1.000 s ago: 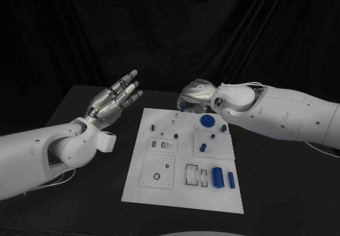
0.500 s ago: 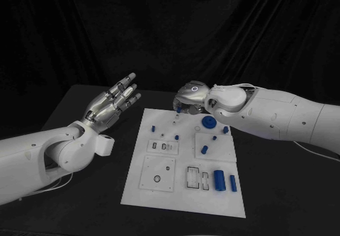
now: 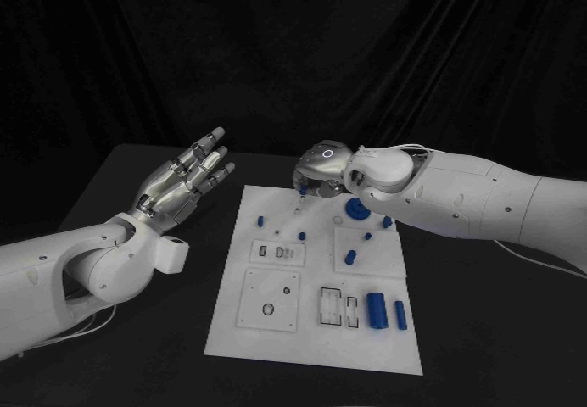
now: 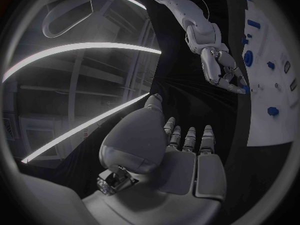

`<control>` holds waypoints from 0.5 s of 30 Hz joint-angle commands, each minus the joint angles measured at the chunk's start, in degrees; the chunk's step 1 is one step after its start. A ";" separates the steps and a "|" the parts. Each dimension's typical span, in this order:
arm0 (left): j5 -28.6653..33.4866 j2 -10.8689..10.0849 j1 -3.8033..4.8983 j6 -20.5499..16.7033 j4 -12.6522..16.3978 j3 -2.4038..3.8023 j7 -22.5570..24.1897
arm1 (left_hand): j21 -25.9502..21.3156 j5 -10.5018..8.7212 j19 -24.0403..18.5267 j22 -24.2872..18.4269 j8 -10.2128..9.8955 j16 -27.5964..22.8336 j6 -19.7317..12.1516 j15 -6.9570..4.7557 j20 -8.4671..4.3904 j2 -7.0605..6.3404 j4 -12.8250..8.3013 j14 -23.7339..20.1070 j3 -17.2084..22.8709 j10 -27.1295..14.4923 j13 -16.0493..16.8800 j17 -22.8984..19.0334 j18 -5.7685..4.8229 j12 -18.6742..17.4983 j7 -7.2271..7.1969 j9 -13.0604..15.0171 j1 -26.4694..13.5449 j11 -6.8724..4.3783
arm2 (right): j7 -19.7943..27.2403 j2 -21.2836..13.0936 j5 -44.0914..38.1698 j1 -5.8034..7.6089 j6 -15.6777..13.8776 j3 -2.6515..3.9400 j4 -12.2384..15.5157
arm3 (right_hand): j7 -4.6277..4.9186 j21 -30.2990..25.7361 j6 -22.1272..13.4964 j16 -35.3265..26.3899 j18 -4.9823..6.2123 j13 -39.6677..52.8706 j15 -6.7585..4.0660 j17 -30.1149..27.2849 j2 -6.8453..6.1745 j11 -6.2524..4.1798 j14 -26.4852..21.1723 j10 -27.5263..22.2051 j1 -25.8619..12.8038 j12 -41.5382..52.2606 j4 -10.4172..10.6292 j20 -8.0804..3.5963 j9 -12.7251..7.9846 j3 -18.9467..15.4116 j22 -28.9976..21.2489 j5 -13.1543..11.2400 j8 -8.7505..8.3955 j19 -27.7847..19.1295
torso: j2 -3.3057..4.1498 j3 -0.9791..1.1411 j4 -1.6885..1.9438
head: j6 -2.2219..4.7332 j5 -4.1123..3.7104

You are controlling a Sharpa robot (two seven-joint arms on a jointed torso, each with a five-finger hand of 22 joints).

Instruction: Assemble the parts on the task board

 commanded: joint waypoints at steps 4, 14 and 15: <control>-0.17 0.35 0.20 0.38 -0.04 0.05 0.61 | -0.28 0.20 -0.41 -0.05 0.19 -0.21 0.14 -0.24 -0.18 -0.03 0.11 -0.32 0.31 -0.44 -0.07 -0.08 0.41 -0.16 -0.28 0.02 0.44 0.00 | -1.64 0.18 -0.45 -0.55 0.73 0.04 -0.38 | 0.10 -0.53 -0.94 -0.44 -0.31 -0.10 0.02 -0.26 -0.15 0.35 -0.57 -0.21 -0.04 -0.75 0.04 0.00 -0.04 0.54 -0.11 0.05 -0.74 -0.48 | 0.13 0.01 0.00 | -0.28 -0.03; -0.17 0.78 0.20 0.70 -0.52 0.05 0.53 | -0.25 0.40 -0.38 -0.04 0.19 -0.21 0.19 -0.19 -0.19 0.08 0.11 -0.32 0.37 -0.46 -0.08 -0.08 0.39 -0.16 -0.22 0.03 0.47 0.09 | -1.44 0.84 -0.45 -1.46 0.69 0.04 -1.76 | 0.11 -0.67 -1.02 -0.53 -0.29 -0.10 0.04 -0.36 -0.20 0.37 -0.63 -0.19 -0.02 -0.82 0.02 0.02 -0.06 0.60 -0.23 0.04 -0.83 -0.57 | 0.09 -0.04 0.12 | -0.68 -0.17; -0.17 0.79 0.20 0.73 -0.54 0.05 0.53 | -0.24 0.43 -0.37 -0.03 0.19 -0.21 0.18 -0.18 -0.18 0.10 0.12 -0.32 0.38 -0.46 -0.08 -0.08 0.39 -0.16 -0.19 0.03 0.48 0.11 | -1.40 0.86 -0.45 -1.50 0.73 0.04 -1.80 | 0.12 -0.72 -1.07 -0.64 -0.28 -0.11 0.05 -0.48 -0.23 0.38 -0.69 -0.21 -0.01 -0.89 0.01 0.03 -0.07 0.64 -0.26 0.03 -0.89 -0.61 | 0.09 -0.04 0.12 | -0.68 -0.17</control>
